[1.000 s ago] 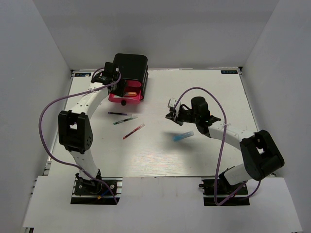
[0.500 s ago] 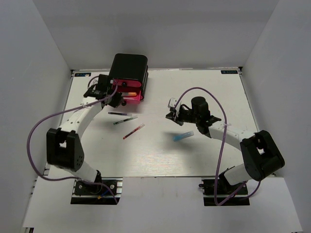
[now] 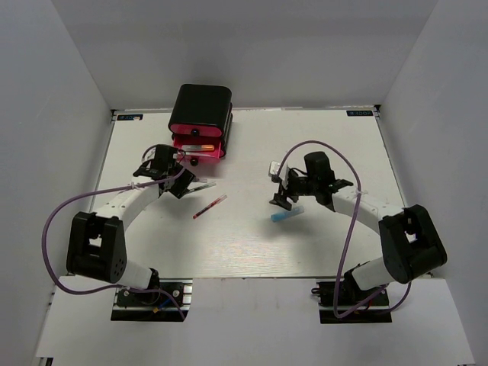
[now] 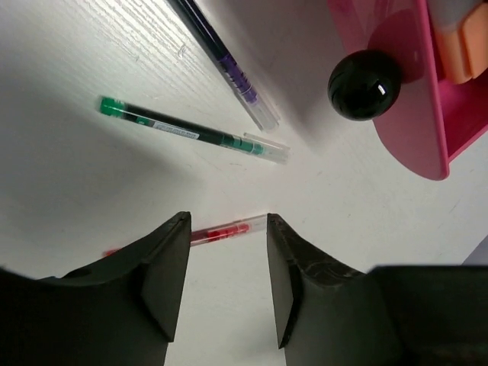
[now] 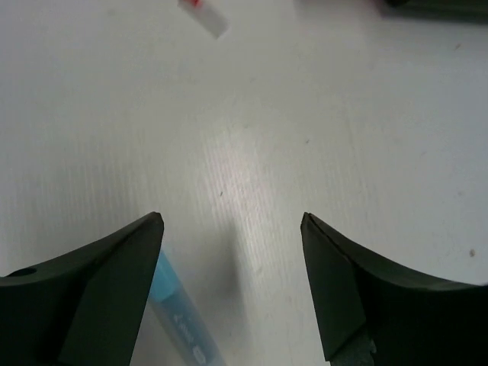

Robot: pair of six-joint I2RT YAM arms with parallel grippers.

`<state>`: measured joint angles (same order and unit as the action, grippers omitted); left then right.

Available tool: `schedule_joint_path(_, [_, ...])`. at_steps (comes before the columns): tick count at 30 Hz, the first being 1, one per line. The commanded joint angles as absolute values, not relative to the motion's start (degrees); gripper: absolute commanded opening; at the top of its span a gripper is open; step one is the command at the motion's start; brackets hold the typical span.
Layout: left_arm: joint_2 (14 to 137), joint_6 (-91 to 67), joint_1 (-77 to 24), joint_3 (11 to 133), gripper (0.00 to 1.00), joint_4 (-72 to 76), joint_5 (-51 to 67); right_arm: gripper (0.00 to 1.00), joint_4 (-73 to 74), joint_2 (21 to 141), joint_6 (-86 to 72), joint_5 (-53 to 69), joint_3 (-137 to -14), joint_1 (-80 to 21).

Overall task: Sort the stationery into containers
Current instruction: Pick up the stationery from the center of the board, then place the stationery in the drawer.

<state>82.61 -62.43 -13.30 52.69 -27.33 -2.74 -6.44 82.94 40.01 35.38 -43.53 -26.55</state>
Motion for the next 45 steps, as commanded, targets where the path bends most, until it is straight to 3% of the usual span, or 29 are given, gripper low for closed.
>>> schedule_joint_path(1, [79.0, -58.2, -13.2, 50.5, 0.55, -23.7, -3.9, 0.8, 11.5, 83.1, 56.7, 41.0, -47.2, -24.2])
schedule_joint_path(6, [75.4, -57.7, -13.2, 46.1, 0.58, -22.3, -5.0, 0.8, 23.8, 85.8, 74.0, 44.0, -49.0, -22.4])
schedule_joint_path(11, [72.2, -55.8, -13.2, 43.3, 0.62, -21.8, -6.2, 0.78, 27.5, 90.3, 80.8, 42.6, -51.1, -22.3])
schedule_joint_path(19, [65.1, -55.1, -13.2, 38.8, 0.81, -23.5, -7.9, 0.7, 32.3, 100.1, 86.7, 38.2, -58.4, -22.4])
schedule_joint_path(22, [62.1, -55.6, -13.2, 37.0, 0.84, -24.3, -8.4, 0.59, 35.0, 103.1, 88.8, 36.7, -60.5, -22.8])
schedule_joint_path(29, [56.0, -58.1, -13.2, 31.6, 0.85, -24.8, -8.4, 0.15, 39.5, 102.7, 93.1, 35.8, -60.2, -22.8])
schedule_joint_path(32, [54.6, -59.2, -13.2, 29.9, 0.85, -24.2, -8.4, 0.07, 39.5, 102.1, 90.5, 40.2, -63.1, -23.1])
schedule_joint_path(36, [54.0, -59.9, -13.2, 27.8, 0.85, -22.7, -7.4, 0.07, 34.9, 102.9, 79.4, 45.5, -74.6, -25.9])
schedule_joint_path(45, [54.0, -62.3, -13.2, 25.5, 0.85, -20.9, -6.9, 0.07, 2.6, 109.6, 50.4, 47.4, -87.9, -34.0])
